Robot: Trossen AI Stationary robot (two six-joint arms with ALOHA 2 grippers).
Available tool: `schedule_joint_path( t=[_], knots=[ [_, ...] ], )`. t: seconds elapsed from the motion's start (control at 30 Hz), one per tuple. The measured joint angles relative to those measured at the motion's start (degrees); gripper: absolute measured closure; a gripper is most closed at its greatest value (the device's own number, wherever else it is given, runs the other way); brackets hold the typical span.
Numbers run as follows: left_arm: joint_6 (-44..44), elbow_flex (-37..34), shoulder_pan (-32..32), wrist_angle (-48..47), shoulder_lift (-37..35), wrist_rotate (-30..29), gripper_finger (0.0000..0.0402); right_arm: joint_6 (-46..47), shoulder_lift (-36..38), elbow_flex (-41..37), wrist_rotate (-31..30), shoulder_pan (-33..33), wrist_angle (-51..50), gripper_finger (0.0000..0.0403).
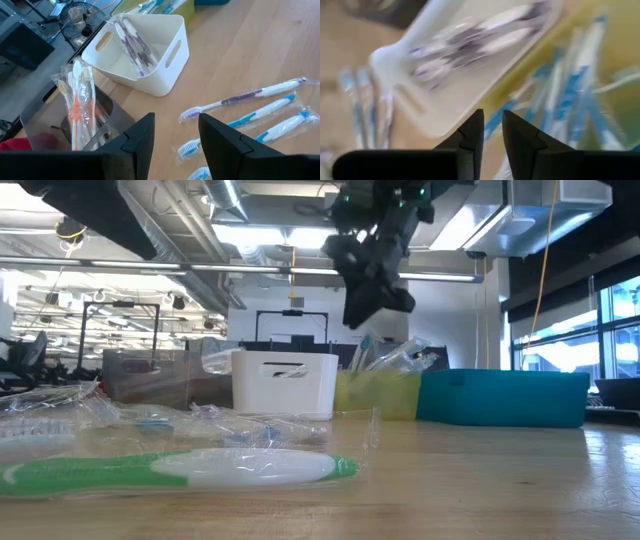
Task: Pick & Place Toothbrushes
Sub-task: Put the left green toothbrush into the blue bin
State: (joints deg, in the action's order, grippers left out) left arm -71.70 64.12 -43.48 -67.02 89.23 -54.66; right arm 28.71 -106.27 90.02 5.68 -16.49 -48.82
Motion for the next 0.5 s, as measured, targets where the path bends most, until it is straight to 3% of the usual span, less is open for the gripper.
schedule_joint_path(
  t=[0.2, 0.5],
  knots=[
    [1.7, 0.0, -1.3, 0.0, 0.0, 3.1, 0.0254, -0.8, 2.7, 0.0, 0.7, 5.5, 0.1, 0.0348],
    [3.4, 0.0, -4.7, 0.9, 0.0, 4.8, 0.0215, -0.3, 3.1, 0.0, -6.4, 18.9, 0.3, 0.0367]
  ],
)
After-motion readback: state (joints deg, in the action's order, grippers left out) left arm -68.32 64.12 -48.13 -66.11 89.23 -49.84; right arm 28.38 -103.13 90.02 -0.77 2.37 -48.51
